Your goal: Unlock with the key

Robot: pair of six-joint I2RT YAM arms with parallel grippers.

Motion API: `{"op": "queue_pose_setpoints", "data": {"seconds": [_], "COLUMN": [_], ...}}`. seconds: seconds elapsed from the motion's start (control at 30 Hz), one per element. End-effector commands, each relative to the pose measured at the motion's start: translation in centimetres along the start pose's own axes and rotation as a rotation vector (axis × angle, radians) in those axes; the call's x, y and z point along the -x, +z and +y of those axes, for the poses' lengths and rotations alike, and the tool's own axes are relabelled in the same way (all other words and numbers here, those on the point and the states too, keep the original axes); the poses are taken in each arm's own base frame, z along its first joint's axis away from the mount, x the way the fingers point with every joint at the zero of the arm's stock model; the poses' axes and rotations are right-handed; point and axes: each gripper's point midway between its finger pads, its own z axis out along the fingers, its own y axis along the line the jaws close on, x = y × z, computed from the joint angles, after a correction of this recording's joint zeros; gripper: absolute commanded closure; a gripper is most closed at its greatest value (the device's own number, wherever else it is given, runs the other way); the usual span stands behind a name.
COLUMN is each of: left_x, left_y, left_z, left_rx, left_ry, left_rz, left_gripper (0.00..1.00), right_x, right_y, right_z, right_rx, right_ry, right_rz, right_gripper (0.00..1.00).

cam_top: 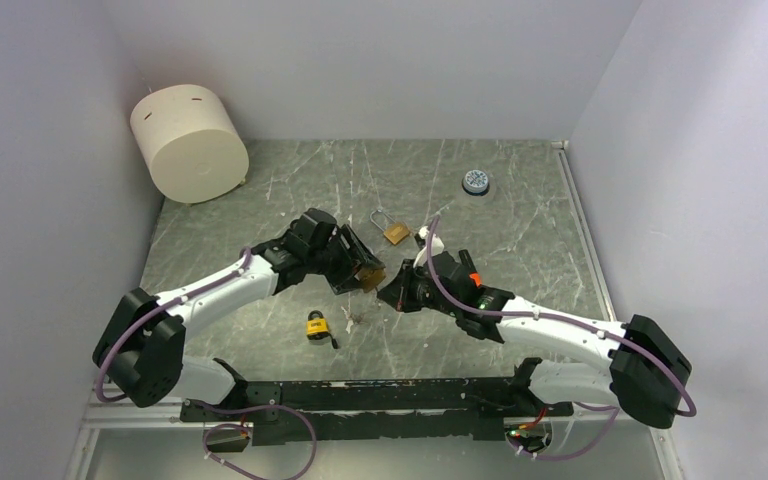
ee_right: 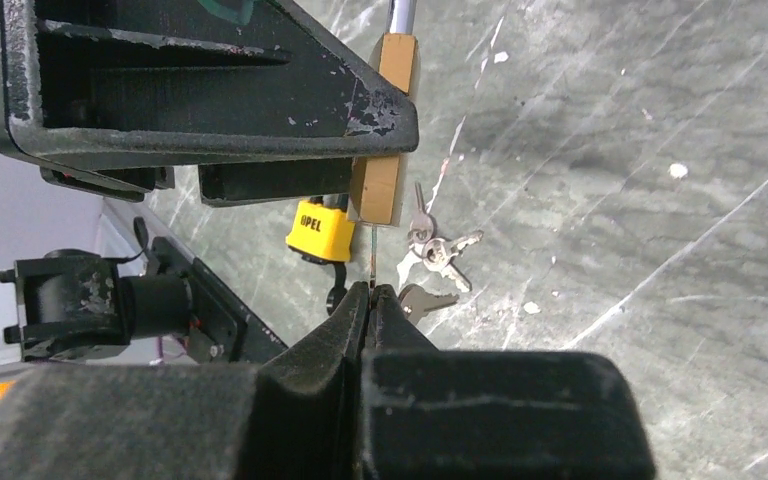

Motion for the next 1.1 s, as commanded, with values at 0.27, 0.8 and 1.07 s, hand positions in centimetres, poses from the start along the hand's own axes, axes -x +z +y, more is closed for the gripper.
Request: {"op": "queue_pose_setpoints", "data": {"seconds": [0.27, 0.8, 1.07], "left_x": [-2.9, -2.9, -3.9], "left_y": [-1.4, -3.0, -4.4], "left_z": [-3.5, -4.4, -5.4], "left_rx": [-0.135, -0.161, -0.224], "left_ry": [-0.001, 0.014, 0.028], "left_rz": [0.123, 0.097, 0.142], "left_gripper": [0.8, 0.84, 0.84], "right_x": [7.1, 7.8, 9.4], "right_y": [0.6, 2.2, 2.4], "right_z": [3.1, 2.4, 3.9], "right_rx": [-0.015, 0.02, 0.075], "right_ry": [0.095, 0.177, 0.155], "right_rz": [-0.164, -0.188, -0.222], "right_gripper": [1.0, 1.0, 1.0]}}
